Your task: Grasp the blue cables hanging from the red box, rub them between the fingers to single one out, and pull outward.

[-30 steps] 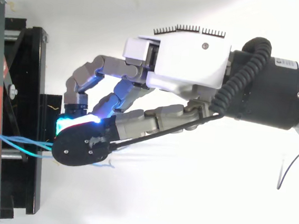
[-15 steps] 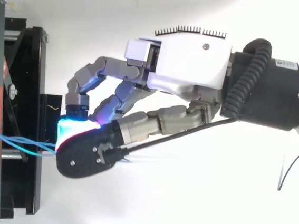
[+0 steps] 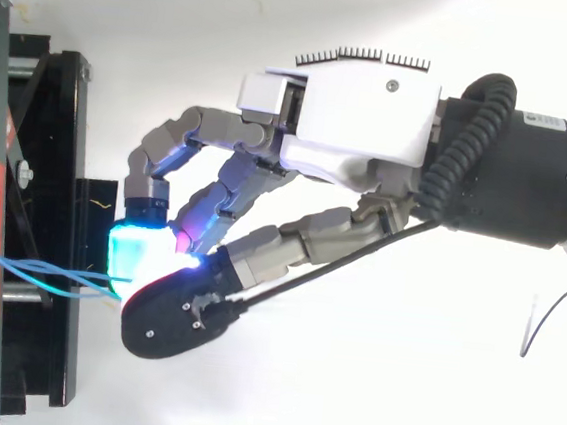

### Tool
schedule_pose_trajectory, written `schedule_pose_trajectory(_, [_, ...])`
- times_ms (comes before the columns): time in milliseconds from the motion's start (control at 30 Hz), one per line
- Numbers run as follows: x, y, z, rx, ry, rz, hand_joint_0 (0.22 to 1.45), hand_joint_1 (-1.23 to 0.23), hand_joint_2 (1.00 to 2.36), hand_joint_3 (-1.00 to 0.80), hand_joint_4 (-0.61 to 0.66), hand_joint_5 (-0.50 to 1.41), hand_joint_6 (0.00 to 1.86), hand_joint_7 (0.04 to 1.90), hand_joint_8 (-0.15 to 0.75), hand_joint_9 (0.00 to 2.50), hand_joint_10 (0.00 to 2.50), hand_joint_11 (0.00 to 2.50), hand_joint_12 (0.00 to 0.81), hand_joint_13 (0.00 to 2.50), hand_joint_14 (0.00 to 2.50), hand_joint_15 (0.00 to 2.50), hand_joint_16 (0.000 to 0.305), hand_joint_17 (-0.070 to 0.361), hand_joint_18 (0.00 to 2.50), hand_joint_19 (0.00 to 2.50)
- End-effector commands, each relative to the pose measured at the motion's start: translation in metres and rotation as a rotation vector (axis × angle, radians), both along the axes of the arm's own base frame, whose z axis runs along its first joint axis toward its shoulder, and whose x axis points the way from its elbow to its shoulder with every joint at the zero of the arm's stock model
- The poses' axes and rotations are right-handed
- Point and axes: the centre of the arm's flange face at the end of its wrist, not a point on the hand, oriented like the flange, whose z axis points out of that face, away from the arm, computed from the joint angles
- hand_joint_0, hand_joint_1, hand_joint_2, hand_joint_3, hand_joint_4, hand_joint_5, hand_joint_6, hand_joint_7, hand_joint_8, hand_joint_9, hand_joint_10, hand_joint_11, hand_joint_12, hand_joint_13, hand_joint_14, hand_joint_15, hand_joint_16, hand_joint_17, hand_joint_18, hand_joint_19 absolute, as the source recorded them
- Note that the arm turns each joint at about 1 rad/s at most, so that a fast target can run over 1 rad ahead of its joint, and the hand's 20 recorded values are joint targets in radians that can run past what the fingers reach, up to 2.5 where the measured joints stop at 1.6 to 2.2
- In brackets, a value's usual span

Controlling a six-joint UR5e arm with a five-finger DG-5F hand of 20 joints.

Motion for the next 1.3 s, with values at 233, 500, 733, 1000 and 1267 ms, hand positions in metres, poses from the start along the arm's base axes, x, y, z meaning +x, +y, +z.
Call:
schedule_pose_trajectory(233, [-0.0009,-0.0001,0.0000,0.002,0.007,-0.001,0.62,-0.60,1.01,-0.39,0.14,-0.15,0.86,1.00,0.326,1.07,0.02,0.61,0.395,0.75,0.01,0.37,0.042,0.095,0.64,0.35])
schedule_pose_trajectory(500, [-0.0021,-0.0006,0.0032,0.002,0.020,-0.004,0.62,-0.71,1.02,-0.22,0.11,-0.15,0.87,1.02,0.324,1.06,0.02,0.64,0.396,0.74,0.01,0.36,0.042,0.095,0.64,0.33])
schedule_pose_trajectory(733, [-0.0018,-0.0005,0.0027,-0.001,0.022,-0.004,0.62,-0.73,1.02,-0.20,0.12,-0.15,0.88,1.03,0.328,1.06,0.02,0.63,0.396,0.74,0.01,0.35,0.043,0.096,0.65,0.31])
schedule_pose_trajectory(1000, [-0.0023,-0.0006,0.0031,-0.001,0.022,-0.004,0.55,-0.60,1.00,-0.45,0.16,-0.15,0.87,1.00,0.332,1.07,0.01,0.59,0.400,0.74,0.01,0.36,0.044,0.100,0.66,0.34])
schedule_pose_trajectory(1267, [-0.0031,0.0005,0.0014,-0.004,0.033,-0.002,0.47,-0.64,1.00,-0.50,0.19,-0.14,0.86,1.01,0.370,1.10,0.02,0.58,0.437,0.77,0.01,0.36,0.051,0.115,0.70,0.32])
